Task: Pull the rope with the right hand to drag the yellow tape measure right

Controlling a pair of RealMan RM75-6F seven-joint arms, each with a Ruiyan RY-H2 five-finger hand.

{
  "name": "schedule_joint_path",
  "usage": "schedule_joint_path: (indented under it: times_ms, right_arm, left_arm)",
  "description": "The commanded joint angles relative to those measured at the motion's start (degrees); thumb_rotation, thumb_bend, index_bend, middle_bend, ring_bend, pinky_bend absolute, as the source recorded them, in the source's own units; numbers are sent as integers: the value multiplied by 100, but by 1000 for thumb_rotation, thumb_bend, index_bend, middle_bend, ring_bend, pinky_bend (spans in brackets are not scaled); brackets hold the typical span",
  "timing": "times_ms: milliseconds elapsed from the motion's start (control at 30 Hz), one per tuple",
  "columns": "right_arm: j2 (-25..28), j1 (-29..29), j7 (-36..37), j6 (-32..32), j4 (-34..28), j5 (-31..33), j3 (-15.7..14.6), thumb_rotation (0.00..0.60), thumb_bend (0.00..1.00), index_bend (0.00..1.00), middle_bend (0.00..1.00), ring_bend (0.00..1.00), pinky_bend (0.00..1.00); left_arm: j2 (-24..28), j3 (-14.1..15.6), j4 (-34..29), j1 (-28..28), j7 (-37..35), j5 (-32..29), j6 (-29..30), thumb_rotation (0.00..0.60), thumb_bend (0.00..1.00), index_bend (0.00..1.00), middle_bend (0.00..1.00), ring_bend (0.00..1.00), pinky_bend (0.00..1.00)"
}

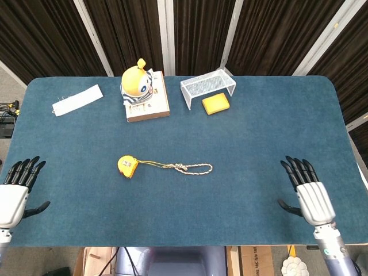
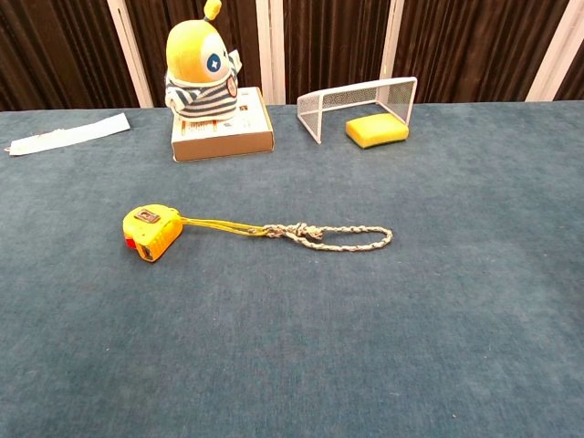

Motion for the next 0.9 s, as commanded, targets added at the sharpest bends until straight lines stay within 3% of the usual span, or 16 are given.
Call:
schedule_joint_path:
  times_ms: [33,133,367,667,900]
  right_arm:
    - [-162,296,-202,-321,-67,44,167,600,218,149,0,0,0]
    - [-330,607,-352,-707,-123,203,330,600,246,251,8,0,0]
    - [-860,1290,-821,-1479,43,689,709,600,298,384,71,0,0]
    - [-1778,1906,-1186,-2162,622,1503,963,600,325,463,104,0,0]
    - [-2517,2243,-1324,-2412,1131,1955,1046,600,354,465,106,0,0]
  left_arm:
    - [4,7,1,-3,-10,9,-7,600,0,0,0,0,0]
    - [15,6,-7,0,-58,15,6,600,0,0,0,0,0]
    - [37,16,-26,-12,-128,7,-33,600,0,0,0,0,0]
    - [58,-2,-46,-27,-250,-81,-102,600,0,0,0,0,0]
    - [71,-10,-64,-52,-320,-132,-175,600,0,0,0,0,0]
